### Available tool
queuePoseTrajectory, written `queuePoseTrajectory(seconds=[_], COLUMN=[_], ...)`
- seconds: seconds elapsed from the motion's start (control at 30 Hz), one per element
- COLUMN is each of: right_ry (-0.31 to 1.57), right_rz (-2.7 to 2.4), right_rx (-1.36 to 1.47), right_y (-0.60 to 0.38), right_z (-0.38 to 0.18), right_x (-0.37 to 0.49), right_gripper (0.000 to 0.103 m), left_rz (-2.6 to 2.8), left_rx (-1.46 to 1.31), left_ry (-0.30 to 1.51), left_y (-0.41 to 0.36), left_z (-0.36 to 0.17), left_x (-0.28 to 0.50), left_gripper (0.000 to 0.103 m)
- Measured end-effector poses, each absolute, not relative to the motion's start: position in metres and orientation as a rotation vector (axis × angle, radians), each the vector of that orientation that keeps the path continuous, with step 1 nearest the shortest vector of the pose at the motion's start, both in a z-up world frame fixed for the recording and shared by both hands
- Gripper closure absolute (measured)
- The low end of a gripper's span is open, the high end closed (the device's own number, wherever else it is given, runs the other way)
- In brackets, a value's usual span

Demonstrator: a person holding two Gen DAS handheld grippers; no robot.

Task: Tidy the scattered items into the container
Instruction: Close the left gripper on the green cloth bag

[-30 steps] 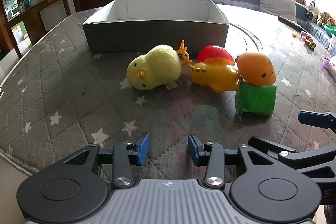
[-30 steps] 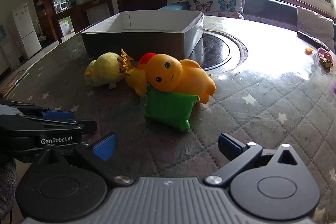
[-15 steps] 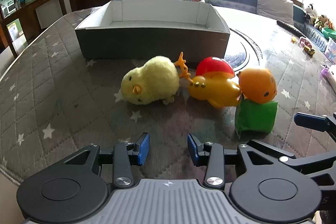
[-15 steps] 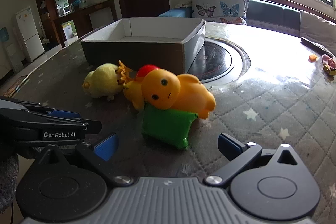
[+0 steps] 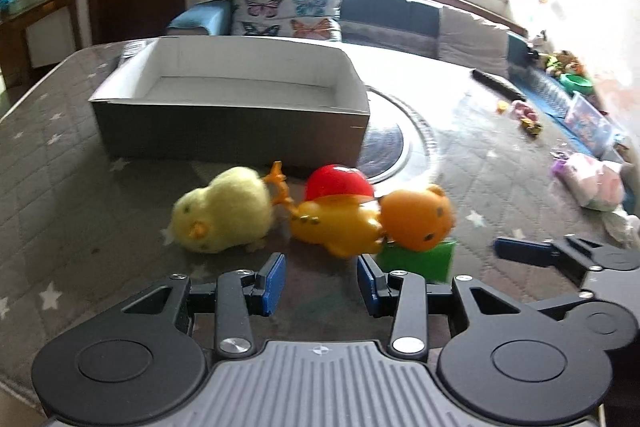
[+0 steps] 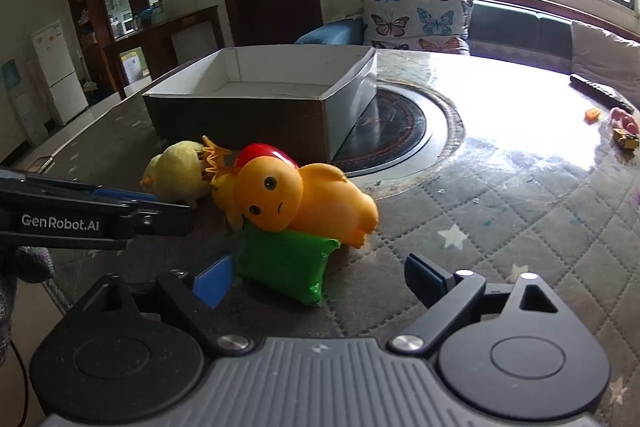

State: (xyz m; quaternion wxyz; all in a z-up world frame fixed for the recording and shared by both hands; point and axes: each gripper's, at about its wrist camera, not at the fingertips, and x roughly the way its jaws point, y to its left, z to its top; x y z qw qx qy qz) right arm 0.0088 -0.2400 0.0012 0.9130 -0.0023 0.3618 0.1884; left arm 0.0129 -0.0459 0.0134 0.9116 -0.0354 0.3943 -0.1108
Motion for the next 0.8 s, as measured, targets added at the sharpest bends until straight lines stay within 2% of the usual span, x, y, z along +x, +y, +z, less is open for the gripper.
queuePoseTrajectory(seconds=[0.07,0.27,0.4,0.47,0.5,0.63,0.8], right_ry=[0.747,0.764,0.768,0.772,0.773,0.78,0.777], right_rz=[0.406,0.446,0.467,0.462,0.46,0.458,0.457], right_rx=[-0.001,0.013,0.012,0.013,0.015,0.025,0.018], right_y=[-0.238,-0.231,-0.227,-0.226,-0.226,-0.227,-0.226], right_z=[0.0,-0.007,-0.01,-0.012,-0.012,-0.014,-0.015], right_x=[0.009,0.013,0.012,0.013,0.013,0.013,0.011], right_gripper=[0.012,0.025,0.04,0.041,0.046,0.051,0.053], left_rz=[-0.251,-0.303,-0.33,-0.345,-0.354,-0.39,-0.422], left_rx=[-0.078,-0.086,-0.115,-0.128,-0.134,-0.15,-0.176], left_ry=[0.82,0.853,0.886,0.897,0.901,0.916,0.931], left_y=[-0.049,-0.057,-0.057,-0.057,-0.057,-0.058,-0.058], left_z=[0.013,0.007,0.0,-0.003,-0.003,-0.006,-0.01], left_x=[0.015,0.024,0.031,0.034,0.035,0.037,0.042], left_gripper=[0.061,0.061,0.061,0.061,0.061,0.061,0.06])
